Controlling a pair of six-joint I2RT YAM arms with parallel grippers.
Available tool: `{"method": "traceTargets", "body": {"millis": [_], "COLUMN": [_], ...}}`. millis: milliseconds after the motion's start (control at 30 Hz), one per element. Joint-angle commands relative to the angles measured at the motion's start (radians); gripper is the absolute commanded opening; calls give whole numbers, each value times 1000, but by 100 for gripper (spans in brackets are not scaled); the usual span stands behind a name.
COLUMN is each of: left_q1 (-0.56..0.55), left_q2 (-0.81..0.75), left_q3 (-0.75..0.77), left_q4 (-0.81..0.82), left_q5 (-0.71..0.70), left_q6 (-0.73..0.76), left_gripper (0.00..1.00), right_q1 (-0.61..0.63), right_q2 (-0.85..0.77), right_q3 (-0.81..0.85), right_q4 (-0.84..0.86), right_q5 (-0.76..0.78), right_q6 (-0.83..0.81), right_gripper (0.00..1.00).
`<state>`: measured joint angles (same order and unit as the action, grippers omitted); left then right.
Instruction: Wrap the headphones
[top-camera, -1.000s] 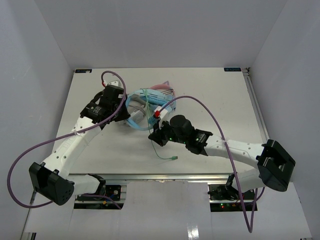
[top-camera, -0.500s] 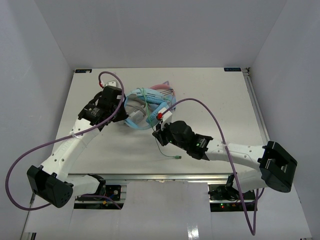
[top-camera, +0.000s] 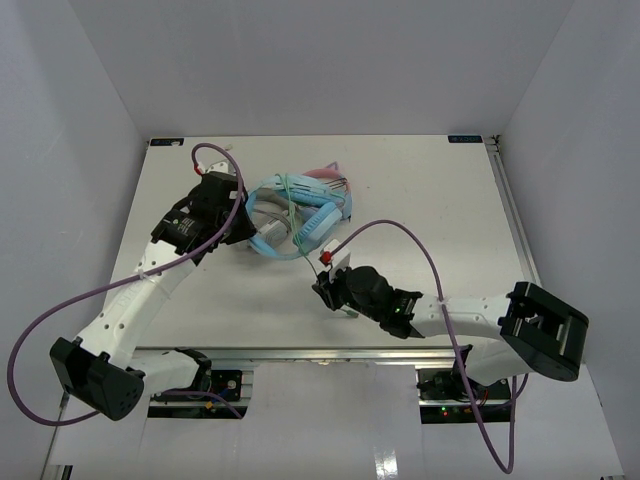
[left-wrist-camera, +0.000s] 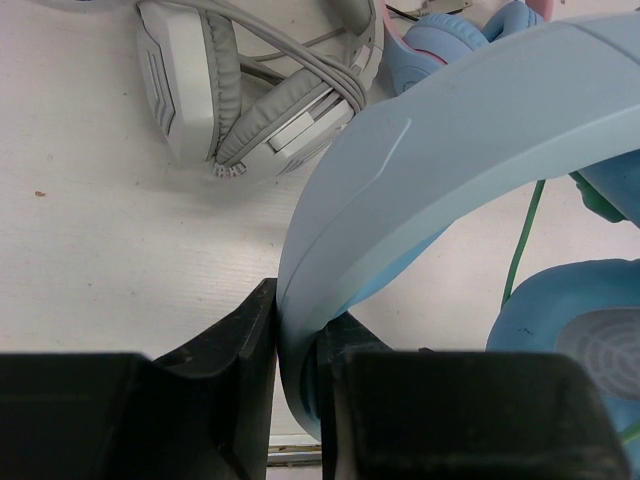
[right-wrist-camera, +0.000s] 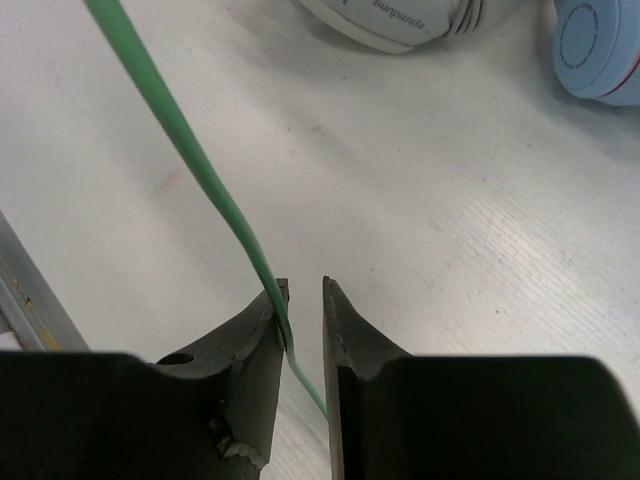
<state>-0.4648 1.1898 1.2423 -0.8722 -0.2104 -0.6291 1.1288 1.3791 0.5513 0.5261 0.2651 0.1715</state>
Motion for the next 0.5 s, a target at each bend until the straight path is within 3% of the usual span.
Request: {"method": "traceTargets", "body": {"millis": [0, 467], "left_q1": [2, 2], "left_q2": [-54, -77], "left_q3": [37, 75], "left_q4": [74, 55], "left_q5": [35, 44], "left_q6": [-40, -43], "left_gripper": [0, 0], "right_q1": [8, 8], "right_q2": [58, 175], "right_q3": [-41, -211], "right_q4": [201, 444], "right_q5": [51, 79], "right_q6": [-10, -14], "right_gripper": [27, 26]}}
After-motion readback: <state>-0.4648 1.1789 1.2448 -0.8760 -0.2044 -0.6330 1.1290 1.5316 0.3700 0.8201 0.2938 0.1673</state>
